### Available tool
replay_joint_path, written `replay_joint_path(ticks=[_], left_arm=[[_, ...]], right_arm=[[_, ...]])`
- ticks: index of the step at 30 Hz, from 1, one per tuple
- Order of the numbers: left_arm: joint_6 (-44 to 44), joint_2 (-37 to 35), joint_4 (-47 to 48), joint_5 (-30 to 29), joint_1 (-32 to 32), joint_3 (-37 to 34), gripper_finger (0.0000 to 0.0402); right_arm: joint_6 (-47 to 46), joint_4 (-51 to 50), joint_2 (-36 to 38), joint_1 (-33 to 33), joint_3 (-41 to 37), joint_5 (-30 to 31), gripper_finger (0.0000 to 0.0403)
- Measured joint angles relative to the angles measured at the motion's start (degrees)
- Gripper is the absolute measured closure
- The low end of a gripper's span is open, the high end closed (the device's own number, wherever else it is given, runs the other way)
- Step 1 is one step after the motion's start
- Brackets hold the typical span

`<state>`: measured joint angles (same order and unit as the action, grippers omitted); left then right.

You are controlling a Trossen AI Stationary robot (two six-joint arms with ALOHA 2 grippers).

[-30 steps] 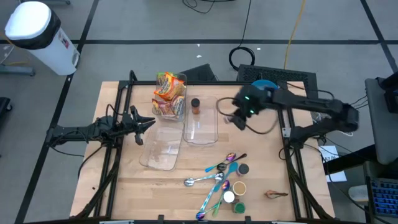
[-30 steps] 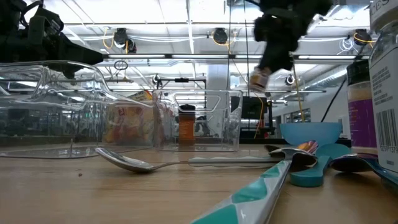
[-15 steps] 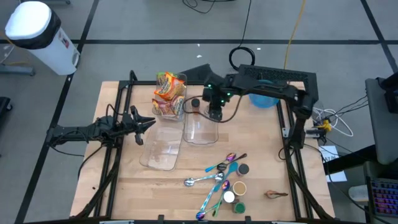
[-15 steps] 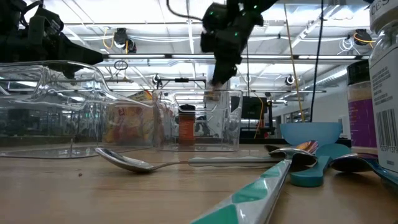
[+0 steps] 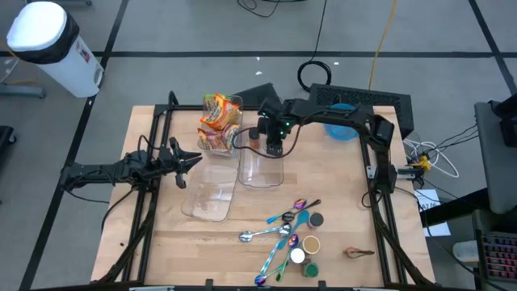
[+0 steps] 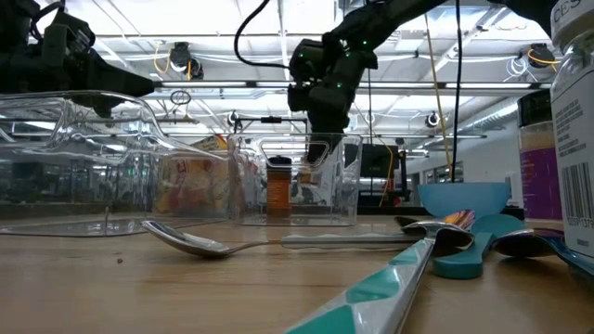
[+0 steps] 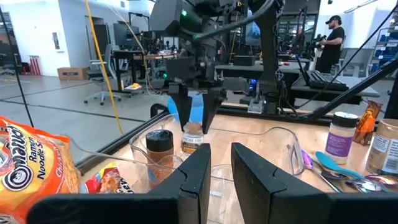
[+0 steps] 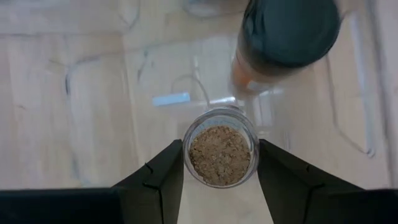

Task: Pick & Place Food Item
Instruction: Put the brown spice bottle into the middle transparent bin

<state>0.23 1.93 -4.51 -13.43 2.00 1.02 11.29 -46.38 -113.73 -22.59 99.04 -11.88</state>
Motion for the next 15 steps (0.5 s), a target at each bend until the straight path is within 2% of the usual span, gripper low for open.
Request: replay_joint_path(ticks=[6,15], left_arm=[[0.0,0.0,0.0,-0.02,0.01,0.0,0.0332],[0.0,-0.01,-0.01,-0.02,0.01,0.0,0.0332]], right_arm=[[0.01,1.59,0.0,0.0,-0.1,0.06,0.0242],[-0.85,6.23,0.02,0.07,-5.72,0.14,0.0242]])
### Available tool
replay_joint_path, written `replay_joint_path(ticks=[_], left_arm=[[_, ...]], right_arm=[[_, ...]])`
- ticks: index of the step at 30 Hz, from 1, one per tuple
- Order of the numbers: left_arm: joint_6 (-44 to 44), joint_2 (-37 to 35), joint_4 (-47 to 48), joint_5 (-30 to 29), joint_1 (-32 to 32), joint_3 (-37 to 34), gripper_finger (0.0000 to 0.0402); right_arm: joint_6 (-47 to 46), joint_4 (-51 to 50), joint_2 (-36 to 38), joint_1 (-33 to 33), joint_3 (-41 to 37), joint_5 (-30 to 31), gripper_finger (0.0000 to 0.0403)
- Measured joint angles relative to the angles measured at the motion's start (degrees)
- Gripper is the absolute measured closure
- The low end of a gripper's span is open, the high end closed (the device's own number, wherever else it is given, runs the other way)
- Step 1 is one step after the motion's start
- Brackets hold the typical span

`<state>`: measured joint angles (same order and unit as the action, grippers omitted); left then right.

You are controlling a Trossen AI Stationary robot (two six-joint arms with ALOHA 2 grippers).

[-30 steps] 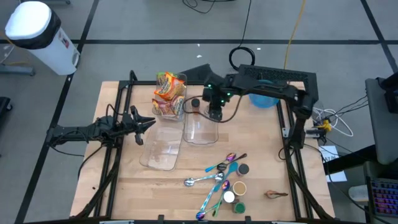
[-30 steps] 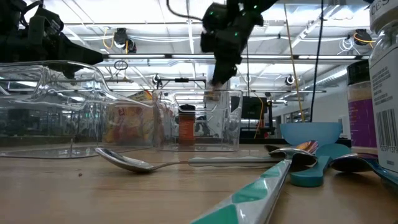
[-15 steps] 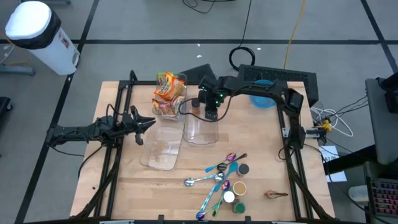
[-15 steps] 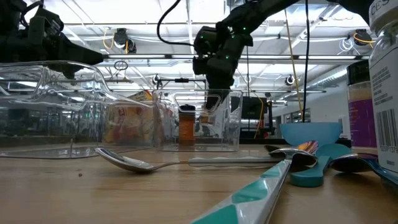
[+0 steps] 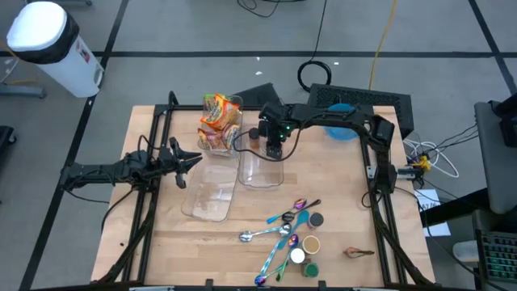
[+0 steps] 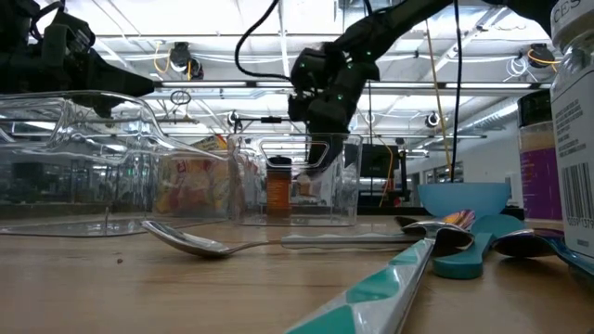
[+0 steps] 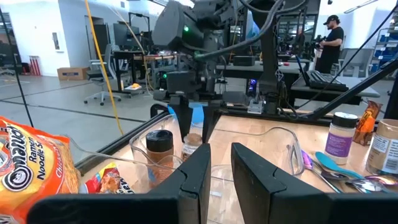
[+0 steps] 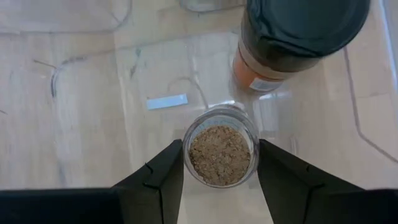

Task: Pick & Place Food Item
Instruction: Put the brown spice bottle into the middle transparent bin, then adjust the middle transparent bin

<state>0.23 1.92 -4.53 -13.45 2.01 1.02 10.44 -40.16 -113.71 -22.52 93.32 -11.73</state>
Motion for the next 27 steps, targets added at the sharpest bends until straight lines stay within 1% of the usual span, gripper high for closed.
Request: replay_joint_path(ticks=[3,7,11,16,19,23,27], left_arm=[[0.0,0.01,0.01,0.0,0.0,0.0,0.0332],[0.0,-0.01,0.01,0.0,-0.01,0.0,0.0332],[0.0,0.01,0.01,0.01,-0.01,0.0,0.0332],[0.0,-0.01,0.01,0.0,0.0,0.0,0.0332],[0.0,-0.01,0.01,0.0,0.01,0.0,0.0332],[0.0,-0.01,0.01,0.0,-0.01,0.0,0.0332],[0.0,0.01,0.0,0.0,-0.01,0.0,0.0332]], right_arm=[[-0.07,0.52,-0.04,0.01,-1.6,0.69,0.0242],[0.19,2.55,0.0,0.13,-2.71,4.51,0.0242],[0.98,3.01,0.1,0.13,-3.7,4.6,0.024],[0.95,5.15,0.14,0.13,-4.58,4.46,0.019],[0.83,5.98,-0.09,0.13,-4.7,4.34,0.0169],[0.79,6.55,-0.04,0.13,-4.68,4.26,0.0156],[0.78,6.88,-0.02,0.77,-4.68,4.27,0.0155]])
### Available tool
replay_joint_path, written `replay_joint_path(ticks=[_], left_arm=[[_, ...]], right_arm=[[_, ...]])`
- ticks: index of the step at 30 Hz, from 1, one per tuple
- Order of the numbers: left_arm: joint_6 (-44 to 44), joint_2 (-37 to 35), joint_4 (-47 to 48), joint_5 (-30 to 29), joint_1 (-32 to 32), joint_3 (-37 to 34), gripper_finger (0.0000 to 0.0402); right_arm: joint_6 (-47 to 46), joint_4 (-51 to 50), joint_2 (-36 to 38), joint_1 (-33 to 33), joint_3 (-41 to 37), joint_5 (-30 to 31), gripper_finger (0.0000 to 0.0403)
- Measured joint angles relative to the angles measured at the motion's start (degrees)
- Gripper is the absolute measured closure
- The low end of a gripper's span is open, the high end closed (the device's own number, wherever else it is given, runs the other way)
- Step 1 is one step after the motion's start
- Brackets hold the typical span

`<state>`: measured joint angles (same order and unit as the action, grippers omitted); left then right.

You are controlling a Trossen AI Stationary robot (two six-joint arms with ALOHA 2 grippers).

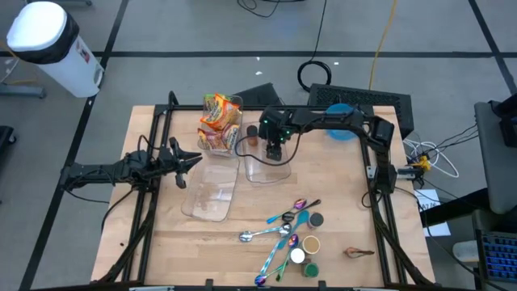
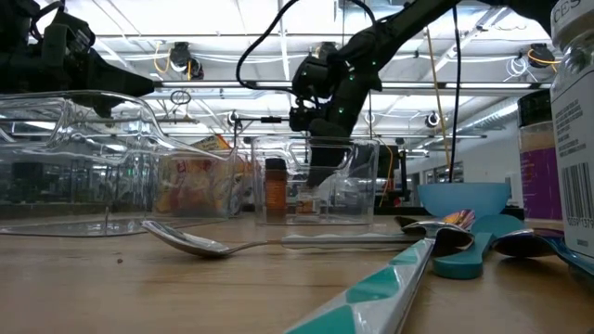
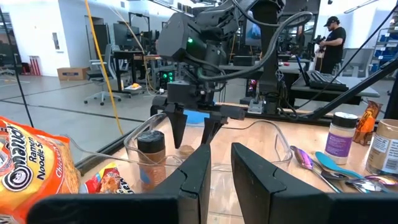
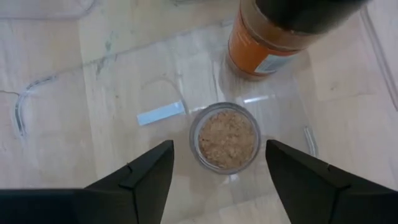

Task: Pick & Place Food Item
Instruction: Adjust the middle transparent bin

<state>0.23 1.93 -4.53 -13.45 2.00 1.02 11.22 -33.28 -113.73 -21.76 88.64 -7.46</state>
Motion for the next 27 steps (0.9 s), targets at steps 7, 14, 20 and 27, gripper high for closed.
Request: replay_joint_path(ticks=[7,14,20,27], left_arm=[[0.0,-0.02,-0.01,0.0,0.02,0.0,0.0332],[0.0,-0.02,-0.01,0.0,0.01,0.0,0.0332],[0.0,-0.01,-0.01,0.0,0.01,0.0,0.0332],[0.0,0.0,-0.01,0.0,0.0,0.0,0.0332]], right_arm=[[0.32,-2.75,5.25,3.42,0.0,0.59,0.0168],[0.61,-18.64,16.35,9.97,-0.26,15.52,0.0194],[-2.14,-16.96,23.47,12.63,-11.3,17.94,0.0218],[-2.14,-1.85,26.38,12.38,-26.55,17.84,0.0248]])
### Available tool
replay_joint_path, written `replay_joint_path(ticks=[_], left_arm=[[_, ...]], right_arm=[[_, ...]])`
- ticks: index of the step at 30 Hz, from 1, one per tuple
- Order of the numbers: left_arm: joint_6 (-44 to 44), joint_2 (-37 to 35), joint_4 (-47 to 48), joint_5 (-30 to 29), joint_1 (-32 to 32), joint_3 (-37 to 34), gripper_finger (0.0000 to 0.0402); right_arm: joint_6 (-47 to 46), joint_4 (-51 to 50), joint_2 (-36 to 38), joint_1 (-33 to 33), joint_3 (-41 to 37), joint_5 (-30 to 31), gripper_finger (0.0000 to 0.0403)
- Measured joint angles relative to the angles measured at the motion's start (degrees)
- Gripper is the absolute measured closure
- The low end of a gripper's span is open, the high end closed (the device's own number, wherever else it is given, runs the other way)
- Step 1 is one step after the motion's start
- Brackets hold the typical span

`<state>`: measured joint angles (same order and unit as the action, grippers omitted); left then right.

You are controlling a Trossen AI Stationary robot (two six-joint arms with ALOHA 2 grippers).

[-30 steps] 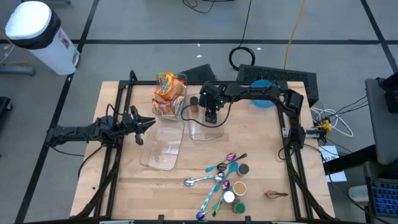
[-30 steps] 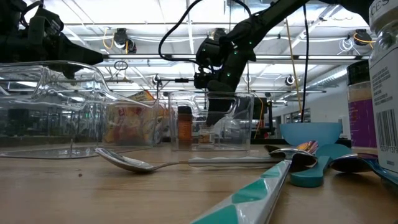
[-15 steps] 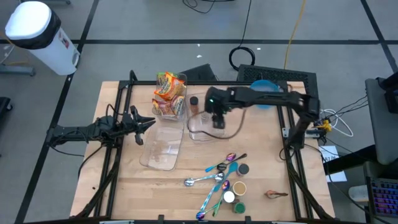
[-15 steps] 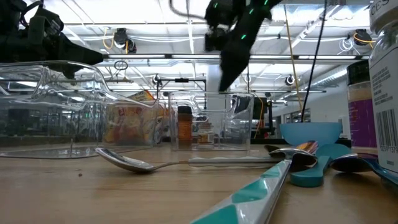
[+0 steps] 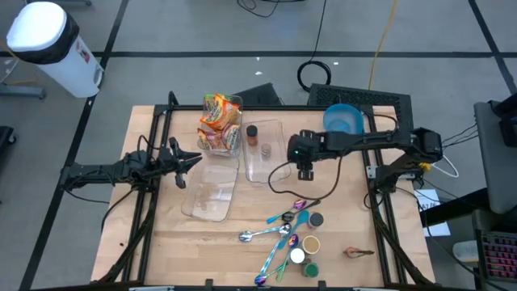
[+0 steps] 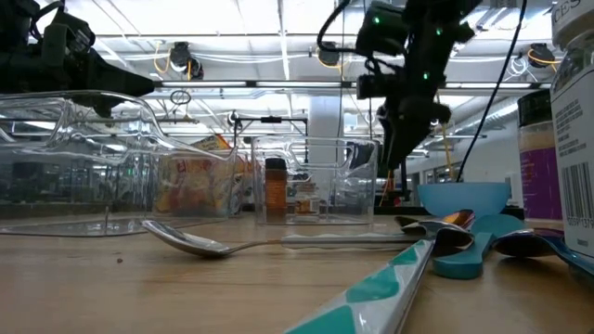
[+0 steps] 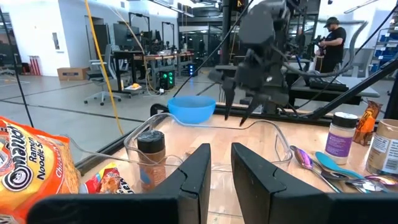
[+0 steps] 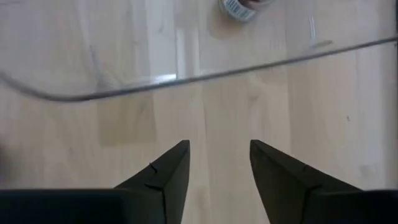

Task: Pick & Place Food Item
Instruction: Adjust the middle transparent bin

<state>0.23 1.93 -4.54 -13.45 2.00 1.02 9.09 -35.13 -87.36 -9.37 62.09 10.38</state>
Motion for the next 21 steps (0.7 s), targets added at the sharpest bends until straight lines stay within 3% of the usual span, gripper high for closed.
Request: replay_joint_path(ticks=[10,21], left_arm=[[0.0,0.0,0.0,0.0,0.0,0.0,0.0332],[0.0,0.0,0.0,0.0,0.02,0.0,0.0332]], right_arm=[[-2.13,16.96,-0.09,1.49,-7.04,-6.16,0.028],[-2.41,24.11,-0.46,1.62,-7.2,-6.21,0.0298]])
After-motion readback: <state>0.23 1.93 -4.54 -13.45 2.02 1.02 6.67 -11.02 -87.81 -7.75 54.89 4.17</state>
